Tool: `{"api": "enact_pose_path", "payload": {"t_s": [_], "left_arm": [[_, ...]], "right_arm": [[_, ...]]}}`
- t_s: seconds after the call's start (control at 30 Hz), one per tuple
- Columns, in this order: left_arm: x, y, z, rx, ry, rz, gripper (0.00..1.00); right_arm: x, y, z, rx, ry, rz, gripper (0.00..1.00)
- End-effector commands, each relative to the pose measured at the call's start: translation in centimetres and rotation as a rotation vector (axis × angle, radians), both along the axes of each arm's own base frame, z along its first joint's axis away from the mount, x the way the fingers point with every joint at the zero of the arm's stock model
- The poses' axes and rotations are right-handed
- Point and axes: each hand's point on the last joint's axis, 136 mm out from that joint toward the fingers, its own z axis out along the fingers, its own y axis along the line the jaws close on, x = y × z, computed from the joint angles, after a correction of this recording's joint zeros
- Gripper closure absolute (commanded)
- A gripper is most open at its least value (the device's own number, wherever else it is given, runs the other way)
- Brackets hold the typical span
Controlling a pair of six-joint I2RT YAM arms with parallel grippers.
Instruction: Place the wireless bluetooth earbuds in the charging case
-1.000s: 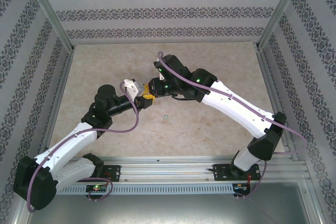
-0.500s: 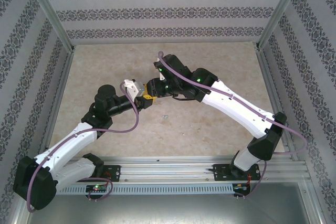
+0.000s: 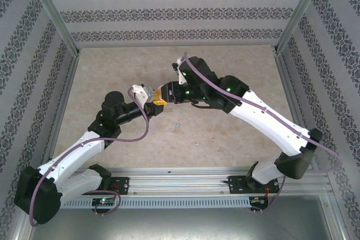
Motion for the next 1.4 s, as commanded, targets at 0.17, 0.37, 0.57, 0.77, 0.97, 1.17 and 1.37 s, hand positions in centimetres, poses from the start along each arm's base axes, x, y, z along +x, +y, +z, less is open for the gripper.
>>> {"api": "enact_pose_path", "payload": {"t_s": [0.17,0.37,0.57,0.77,0.97,1.17,1.37], "left_arm": [[0.3,0.7,1.5,-0.071,0.002,0.031,0.91],[0.5,2.2,1.5,-0.033,0.023,0.106,0.91],[0.6,4.0,1.0,-0.032,0.067,0.178,0.92],[1.4,7.1,-0.3,-0.100,0.147,0.255,0.92],[1.9,10.5,-1.3,-0.155,0.195,0.356,0.92],[1.5,11.5,-1.9,-0.139,0.206,0.402,0.92],[0.9,11.8,-1.9,-0.135,0.206,0.415,0.92]], "right_arm": [[1.6,-3.0,-0.2,0.056,0.028,-0.088,0.61],[4.8,-5.3,-3.0,0.024,0.077,-0.176,0.61],[8.8,-5.2,-5.6,0.022,0.120,-0.201,0.62],[12.6,-3.3,-9.9,-0.047,0.185,-0.205,0.63],[15.0,1.3,-15.4,-0.117,0.270,-0.159,0.64],[16.7,6.1,-20.3,-0.190,0.303,-0.091,0.64],[18.6,9.0,-24.2,-0.308,0.226,0.003,0.65]]}}
